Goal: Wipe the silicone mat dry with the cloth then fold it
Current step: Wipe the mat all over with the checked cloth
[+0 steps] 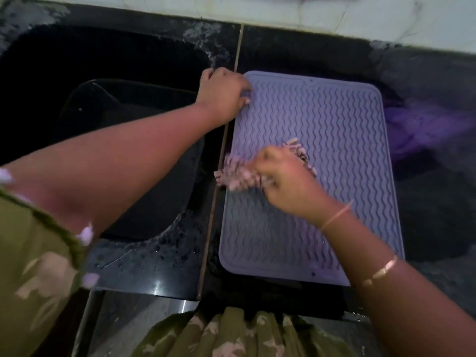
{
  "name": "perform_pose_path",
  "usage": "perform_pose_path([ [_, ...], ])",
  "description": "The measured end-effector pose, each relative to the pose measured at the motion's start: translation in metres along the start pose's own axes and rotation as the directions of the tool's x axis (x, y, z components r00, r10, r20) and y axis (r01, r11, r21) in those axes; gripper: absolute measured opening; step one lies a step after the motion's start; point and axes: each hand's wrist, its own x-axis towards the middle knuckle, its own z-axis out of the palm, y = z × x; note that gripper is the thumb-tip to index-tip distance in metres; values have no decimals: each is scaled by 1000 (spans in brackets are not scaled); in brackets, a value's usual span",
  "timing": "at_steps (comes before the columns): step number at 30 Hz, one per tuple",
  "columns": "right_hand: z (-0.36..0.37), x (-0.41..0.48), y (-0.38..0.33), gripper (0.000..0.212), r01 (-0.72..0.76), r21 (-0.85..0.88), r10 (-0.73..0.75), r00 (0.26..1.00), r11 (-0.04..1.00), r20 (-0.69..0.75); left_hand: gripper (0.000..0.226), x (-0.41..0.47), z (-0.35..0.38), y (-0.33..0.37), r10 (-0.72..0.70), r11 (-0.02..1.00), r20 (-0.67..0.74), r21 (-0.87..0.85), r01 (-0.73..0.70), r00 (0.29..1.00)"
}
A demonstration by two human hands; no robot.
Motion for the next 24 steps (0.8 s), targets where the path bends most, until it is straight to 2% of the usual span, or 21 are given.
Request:
perform_pose_path([
  [2,-11,24,6,44,-29,-54,23,994,998,-107,36,-14,2,-6,-24,990,41,-140,29,999],
  [3,-13,36,8,42,-47,-110,36,995,993,-96,38,-20,3,-8,6,987,100,-159,10,995],
  [6,0,52,6,34,-36,-260,57,996,965,75,48,-32,11,-9,71,994,253,-95,-49,965],
  [8,13,45,1,33,18,-309,17,994,951,111,55,-35,14,-8,63,998,289,-27,-58,955],
  [13,25,4,-11,40,163,-275,-123,980,948,156,62,-35,13,-3,23,999,344,17,-31,939],
  [16,31,-17,-20,47,201,-252,-142,962,947,233,62,-36,10,-2,-3,1000,378,12,-1,926],
  [24,39,-61,-29,42,311,-205,-217,899,928,380,63,-37,4,1,-21,999,412,40,5,911],
])
